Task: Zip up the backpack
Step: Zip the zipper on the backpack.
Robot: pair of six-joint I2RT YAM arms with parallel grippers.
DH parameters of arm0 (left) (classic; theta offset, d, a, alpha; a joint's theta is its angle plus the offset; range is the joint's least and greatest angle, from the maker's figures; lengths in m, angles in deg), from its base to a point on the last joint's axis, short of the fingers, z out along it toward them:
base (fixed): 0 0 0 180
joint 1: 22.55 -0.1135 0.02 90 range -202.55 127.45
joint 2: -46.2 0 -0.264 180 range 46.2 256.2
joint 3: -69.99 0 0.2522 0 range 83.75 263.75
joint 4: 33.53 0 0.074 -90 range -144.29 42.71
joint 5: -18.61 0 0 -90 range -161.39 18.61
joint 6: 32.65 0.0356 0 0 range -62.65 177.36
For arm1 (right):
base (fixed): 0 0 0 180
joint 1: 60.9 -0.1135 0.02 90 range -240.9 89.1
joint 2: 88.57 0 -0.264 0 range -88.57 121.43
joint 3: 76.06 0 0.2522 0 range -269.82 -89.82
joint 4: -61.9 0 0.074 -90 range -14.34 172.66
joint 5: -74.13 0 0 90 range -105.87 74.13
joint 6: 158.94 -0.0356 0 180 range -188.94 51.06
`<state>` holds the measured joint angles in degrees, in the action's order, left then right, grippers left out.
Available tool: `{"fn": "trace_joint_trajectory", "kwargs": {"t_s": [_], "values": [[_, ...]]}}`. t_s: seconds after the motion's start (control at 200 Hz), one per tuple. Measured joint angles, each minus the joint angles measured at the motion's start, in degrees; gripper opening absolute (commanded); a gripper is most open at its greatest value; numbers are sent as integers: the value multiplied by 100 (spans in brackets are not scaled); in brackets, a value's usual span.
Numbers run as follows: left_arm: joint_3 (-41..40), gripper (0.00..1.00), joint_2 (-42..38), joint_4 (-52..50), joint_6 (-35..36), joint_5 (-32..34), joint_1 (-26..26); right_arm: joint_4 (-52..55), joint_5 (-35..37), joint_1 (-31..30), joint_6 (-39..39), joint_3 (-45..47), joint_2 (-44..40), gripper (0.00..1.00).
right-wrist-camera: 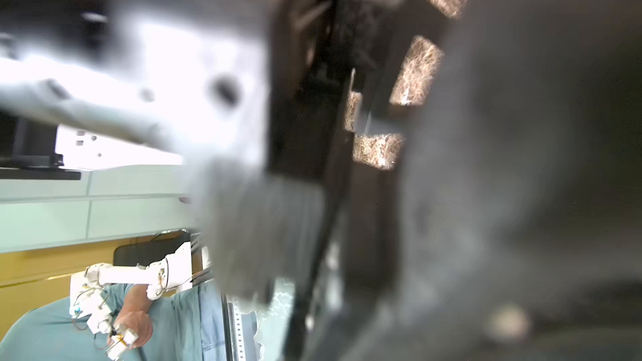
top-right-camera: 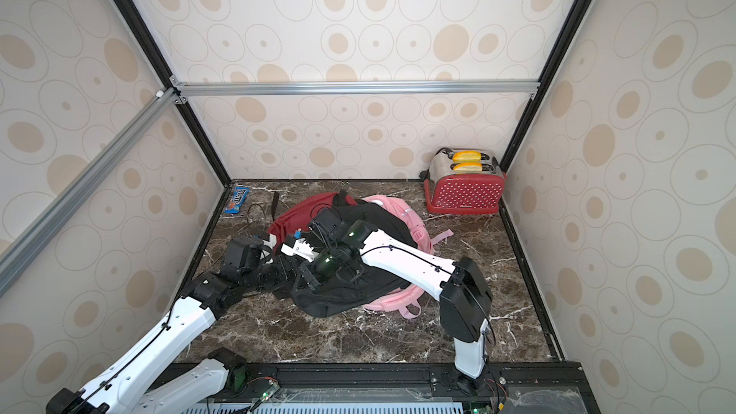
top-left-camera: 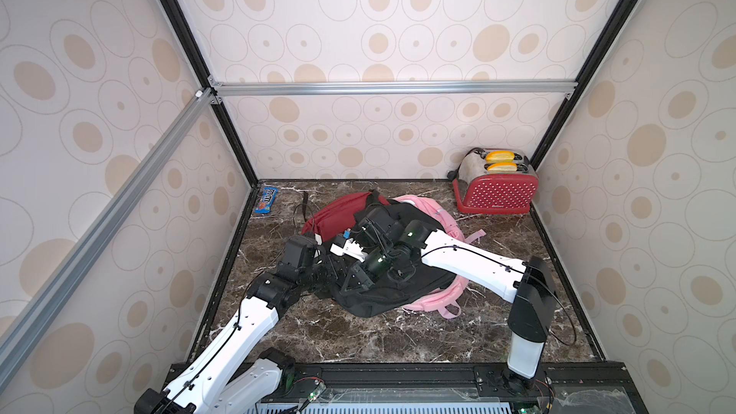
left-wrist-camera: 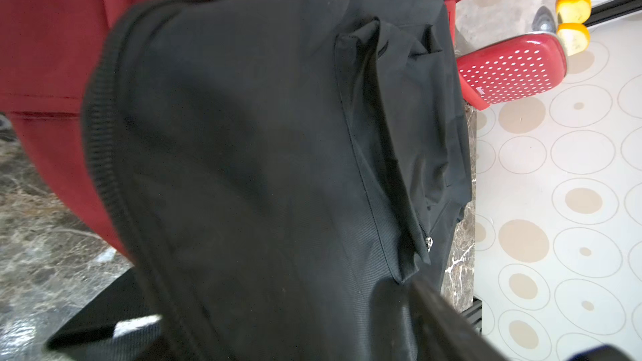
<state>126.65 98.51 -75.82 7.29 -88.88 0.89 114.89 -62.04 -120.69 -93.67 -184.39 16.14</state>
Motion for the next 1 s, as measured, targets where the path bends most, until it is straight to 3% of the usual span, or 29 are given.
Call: {"fn": "trace_joint_trajectory", "kwargs": {"t_s": [0.285,0.586,0.876,0.997], "values": [[254,95,-428,-155,173,273,13,-109,15,306,-28,79,-111,0],[251,95,22,-105,179,232,-2,-94,179,330,-11,514,-490,0],[306,96,153,-387,321,-17,-761,-57,332,330,20,647,-743,0],[306,96,212,-308,267,-280,-841,-50,354,330,20,647,-745,0]]}}
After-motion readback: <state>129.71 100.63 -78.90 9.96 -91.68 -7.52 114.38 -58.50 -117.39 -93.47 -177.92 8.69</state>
